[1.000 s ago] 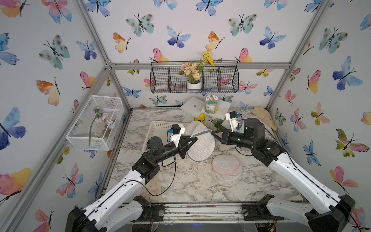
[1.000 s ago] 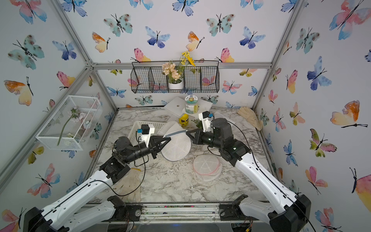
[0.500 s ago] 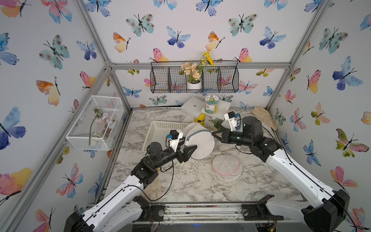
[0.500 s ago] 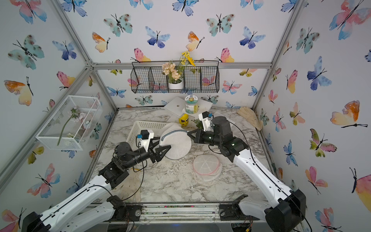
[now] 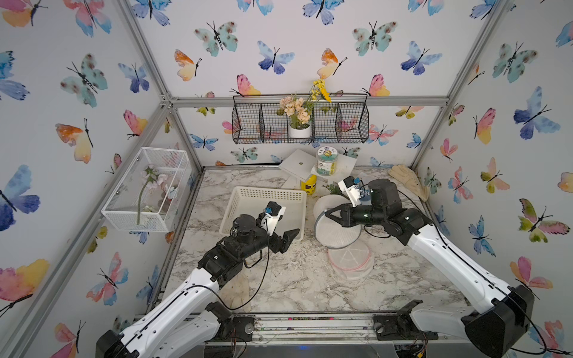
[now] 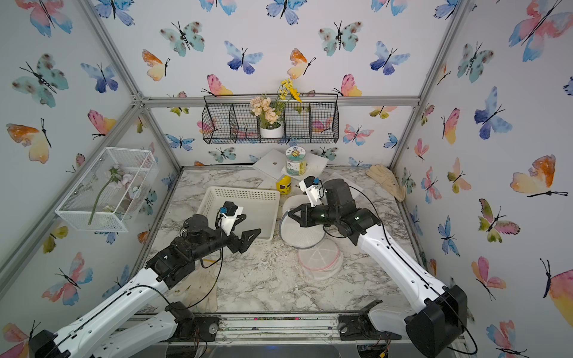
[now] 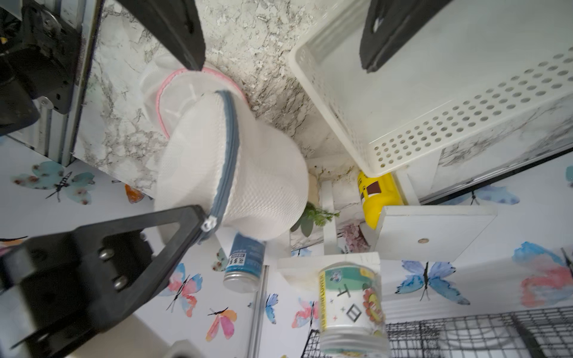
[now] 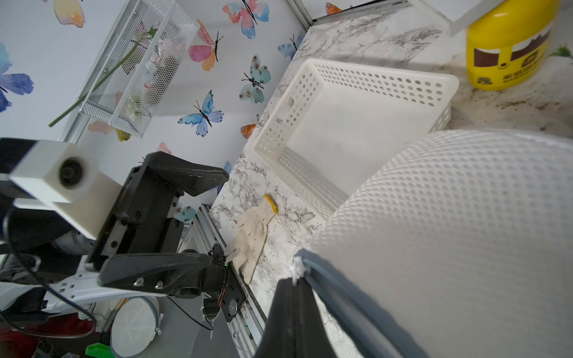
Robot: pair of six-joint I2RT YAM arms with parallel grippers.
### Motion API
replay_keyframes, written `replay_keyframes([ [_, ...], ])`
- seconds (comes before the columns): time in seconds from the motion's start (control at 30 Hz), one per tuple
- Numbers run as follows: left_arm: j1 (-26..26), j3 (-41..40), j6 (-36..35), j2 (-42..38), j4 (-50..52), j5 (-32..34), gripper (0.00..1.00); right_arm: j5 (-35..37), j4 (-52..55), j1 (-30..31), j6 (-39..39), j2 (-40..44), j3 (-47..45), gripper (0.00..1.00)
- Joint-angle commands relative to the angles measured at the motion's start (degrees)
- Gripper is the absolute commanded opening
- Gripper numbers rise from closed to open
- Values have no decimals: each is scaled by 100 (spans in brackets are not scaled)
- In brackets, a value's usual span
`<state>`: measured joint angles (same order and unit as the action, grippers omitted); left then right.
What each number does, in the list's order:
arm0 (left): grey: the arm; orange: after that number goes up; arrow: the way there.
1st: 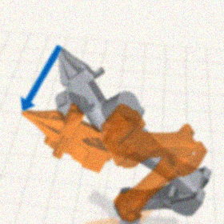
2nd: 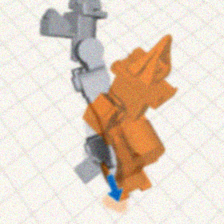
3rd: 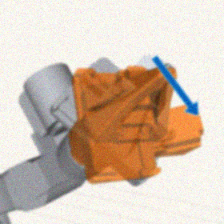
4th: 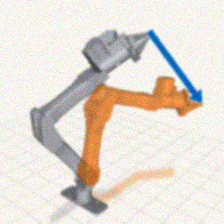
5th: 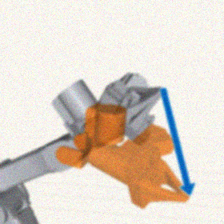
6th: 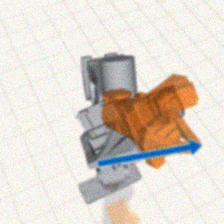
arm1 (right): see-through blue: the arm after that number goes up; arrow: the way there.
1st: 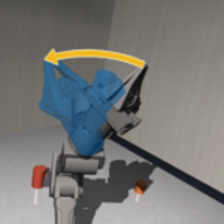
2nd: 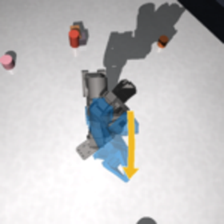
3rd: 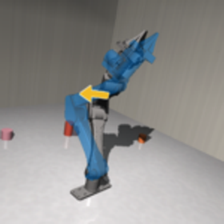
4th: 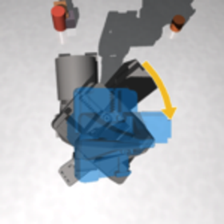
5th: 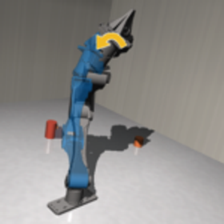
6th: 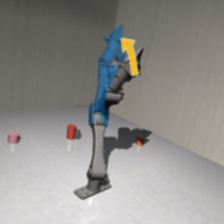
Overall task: Turn the laundry bag inside out
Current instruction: Zip the zipper on the laundry bag.
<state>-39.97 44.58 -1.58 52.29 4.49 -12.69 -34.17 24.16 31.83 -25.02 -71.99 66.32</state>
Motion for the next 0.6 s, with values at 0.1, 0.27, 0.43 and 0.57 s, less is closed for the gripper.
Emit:
replay_keyframes([
  [0.1, -779, 1107, -807, 962, 324, -173, 83, -605, 56, -1, 216, -130, 170, 2],
  [0.27, -1033, 1420, -1291, 1425, 375, 513, 77, -716, 21, -2, 258, -23, 58, 2],
  [0.43, -1079, 1575, -1506, 1719, 453, 696, 68, -878, 13, -2, 348, 87, -6, 2],
  [0.57, -1075, 1638, -1520, 1940, 498, 736, 53, -779, 75, -2, 435, 180, -6, 2],
])
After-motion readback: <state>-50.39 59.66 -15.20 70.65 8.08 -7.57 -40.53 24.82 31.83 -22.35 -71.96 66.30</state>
